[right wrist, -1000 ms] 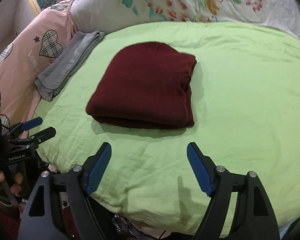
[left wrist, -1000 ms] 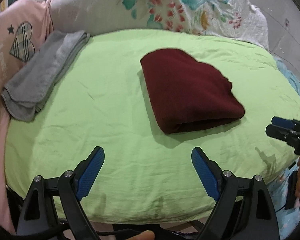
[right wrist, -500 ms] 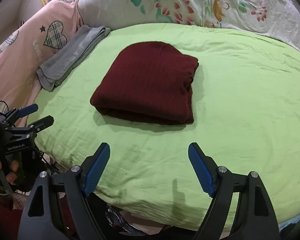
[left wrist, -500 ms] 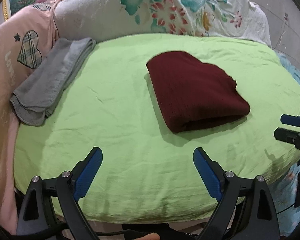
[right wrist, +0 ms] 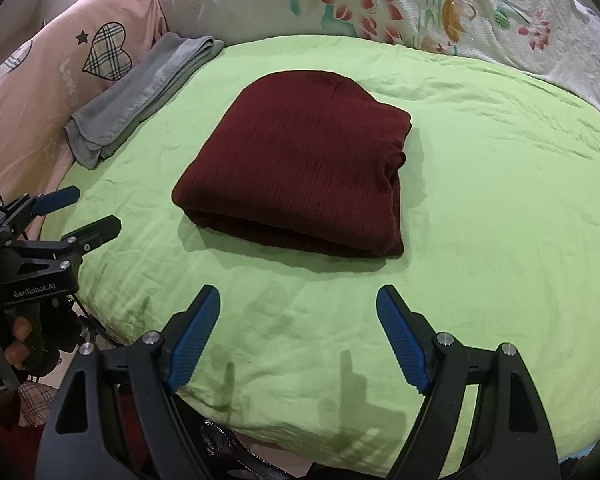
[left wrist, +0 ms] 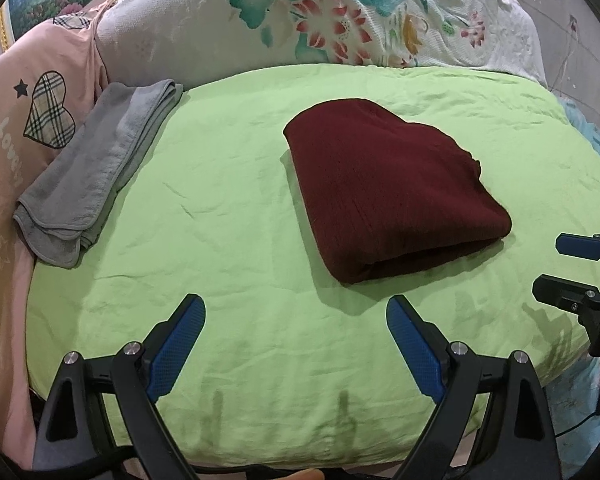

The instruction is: Fold large clothes

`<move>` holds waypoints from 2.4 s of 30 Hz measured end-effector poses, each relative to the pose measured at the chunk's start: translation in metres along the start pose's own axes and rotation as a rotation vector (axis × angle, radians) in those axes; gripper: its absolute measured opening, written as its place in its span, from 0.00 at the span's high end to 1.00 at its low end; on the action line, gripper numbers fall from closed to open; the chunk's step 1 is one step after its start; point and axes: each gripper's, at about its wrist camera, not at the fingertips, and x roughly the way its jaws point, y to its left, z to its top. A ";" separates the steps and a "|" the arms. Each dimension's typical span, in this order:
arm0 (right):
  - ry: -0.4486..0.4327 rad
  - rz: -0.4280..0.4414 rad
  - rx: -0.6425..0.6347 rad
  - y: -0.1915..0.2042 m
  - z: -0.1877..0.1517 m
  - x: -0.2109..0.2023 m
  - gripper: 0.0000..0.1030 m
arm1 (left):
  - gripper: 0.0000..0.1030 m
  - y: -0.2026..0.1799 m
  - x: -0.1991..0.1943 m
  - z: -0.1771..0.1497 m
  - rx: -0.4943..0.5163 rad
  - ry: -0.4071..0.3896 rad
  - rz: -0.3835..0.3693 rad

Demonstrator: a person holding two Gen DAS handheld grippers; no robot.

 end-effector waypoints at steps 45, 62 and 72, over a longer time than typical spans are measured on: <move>-0.014 0.045 0.017 -0.020 0.028 -0.001 0.22 | 0.10 -0.015 -0.003 0.025 0.024 -0.031 0.013; -0.010 0.051 0.012 -0.024 0.034 0.002 0.22 | 0.10 -0.015 0.000 0.032 0.023 -0.030 0.013; -0.004 0.055 0.006 -0.026 0.038 0.006 0.22 | 0.10 -0.015 0.003 0.034 0.026 -0.027 0.016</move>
